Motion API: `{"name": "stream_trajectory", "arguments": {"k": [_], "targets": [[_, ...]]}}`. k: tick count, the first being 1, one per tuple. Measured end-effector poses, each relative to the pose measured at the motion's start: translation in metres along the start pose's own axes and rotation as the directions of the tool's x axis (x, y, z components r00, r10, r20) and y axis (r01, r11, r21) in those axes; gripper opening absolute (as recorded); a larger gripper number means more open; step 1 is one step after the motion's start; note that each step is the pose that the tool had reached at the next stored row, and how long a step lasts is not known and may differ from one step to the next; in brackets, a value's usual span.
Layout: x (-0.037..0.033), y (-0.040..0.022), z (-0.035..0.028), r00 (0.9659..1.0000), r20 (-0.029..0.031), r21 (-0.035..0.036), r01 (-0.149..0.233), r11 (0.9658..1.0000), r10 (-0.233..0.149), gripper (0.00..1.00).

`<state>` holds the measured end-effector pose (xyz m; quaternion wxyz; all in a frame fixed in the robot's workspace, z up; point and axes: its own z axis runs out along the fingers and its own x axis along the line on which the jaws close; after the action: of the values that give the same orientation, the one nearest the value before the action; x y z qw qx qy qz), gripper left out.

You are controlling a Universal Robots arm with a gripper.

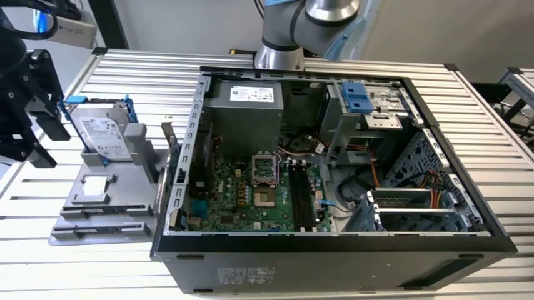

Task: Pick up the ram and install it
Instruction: 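Pick up the ram and move it above insertion slot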

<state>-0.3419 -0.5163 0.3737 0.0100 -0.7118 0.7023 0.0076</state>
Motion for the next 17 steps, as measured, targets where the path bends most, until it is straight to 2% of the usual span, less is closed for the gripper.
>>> {"name": "stream_trajectory", "arguments": {"k": [7, 12, 17], "targets": [[0.0003, 0.0006, 0.0124, 1.0000, 0.0000, -0.0018, -0.001, 1.0000, 0.001, 1.00], [0.0005, 0.0007, 0.0187, 1.0000, 0.0000, -0.0054, -0.003, 1.0000, 0.003, 1.00], [0.0007, 0.0011, 0.0274, 1.0000, 0.0000, -0.0055, -0.004, 1.0000, 0.004, 1.00]]}}
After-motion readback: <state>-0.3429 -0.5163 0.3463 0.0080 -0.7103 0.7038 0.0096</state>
